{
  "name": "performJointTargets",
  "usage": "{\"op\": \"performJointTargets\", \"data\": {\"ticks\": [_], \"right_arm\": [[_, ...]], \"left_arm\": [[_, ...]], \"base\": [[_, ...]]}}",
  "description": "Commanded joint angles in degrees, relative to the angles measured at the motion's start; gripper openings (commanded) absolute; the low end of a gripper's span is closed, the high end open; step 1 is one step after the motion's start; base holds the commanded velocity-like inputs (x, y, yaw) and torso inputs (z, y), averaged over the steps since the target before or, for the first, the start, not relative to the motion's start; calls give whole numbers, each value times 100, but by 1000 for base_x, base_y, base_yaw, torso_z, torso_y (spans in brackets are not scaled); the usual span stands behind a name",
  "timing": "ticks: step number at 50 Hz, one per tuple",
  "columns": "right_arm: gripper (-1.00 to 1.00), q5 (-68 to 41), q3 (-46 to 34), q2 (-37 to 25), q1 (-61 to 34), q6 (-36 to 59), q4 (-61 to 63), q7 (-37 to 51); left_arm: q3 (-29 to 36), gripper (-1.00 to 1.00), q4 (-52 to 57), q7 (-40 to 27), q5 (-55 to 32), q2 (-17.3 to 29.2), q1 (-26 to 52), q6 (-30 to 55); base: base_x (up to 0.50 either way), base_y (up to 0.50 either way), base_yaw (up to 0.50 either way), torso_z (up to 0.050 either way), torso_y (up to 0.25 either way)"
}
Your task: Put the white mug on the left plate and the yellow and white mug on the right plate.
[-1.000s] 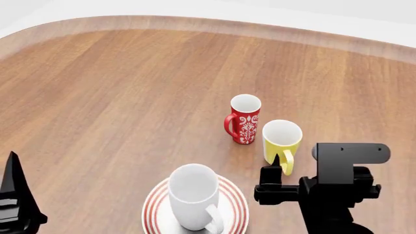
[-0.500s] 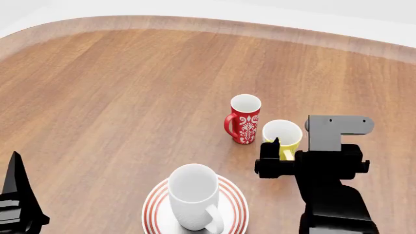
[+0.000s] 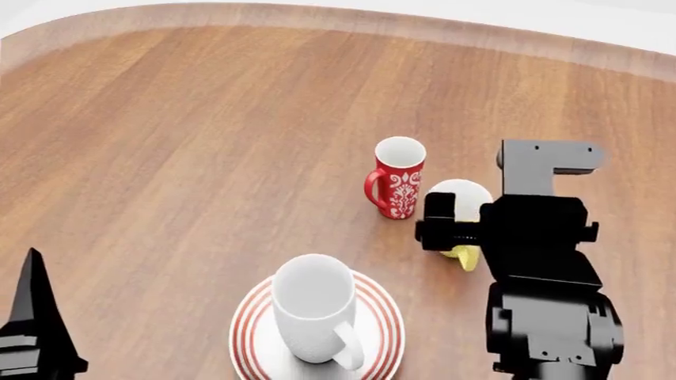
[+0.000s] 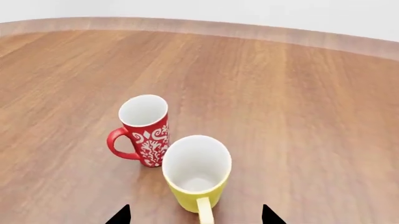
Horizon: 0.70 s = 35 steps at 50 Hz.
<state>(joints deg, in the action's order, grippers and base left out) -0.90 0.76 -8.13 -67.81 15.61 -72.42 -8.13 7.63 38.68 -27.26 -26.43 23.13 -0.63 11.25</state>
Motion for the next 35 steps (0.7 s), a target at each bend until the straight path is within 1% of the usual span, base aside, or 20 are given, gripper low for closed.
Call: {"op": "performJointTargets", "data": {"ticks": [1,10,17,23,35], "right_arm": [[100,61,47,78,-200,18,-257,52],[100,71,71,96,-216,3,-257,53],[100,84,75,65,-274,-48,-256,83],[100,88,71,22,-364,-371,-256,122],[100,75,83,-32,-429,-646,-255,103]], "left_arm": [[-62,100,-68,192,-76,98,-39,-214],[-96,100,-114,197,-125,110,-16,-243],[-98,100,-159,95,-143,74,33,-160],[-76,100,-158,45,-144,57,39,-123],[-20,100,-134,23,106,63,20,-277]], "base": [[0,0,0,23,-240],[0,0,0,24,-240],[0,0,0,8,-16],[0,0,0,0,0],[0,0,0,0,-7]]}}
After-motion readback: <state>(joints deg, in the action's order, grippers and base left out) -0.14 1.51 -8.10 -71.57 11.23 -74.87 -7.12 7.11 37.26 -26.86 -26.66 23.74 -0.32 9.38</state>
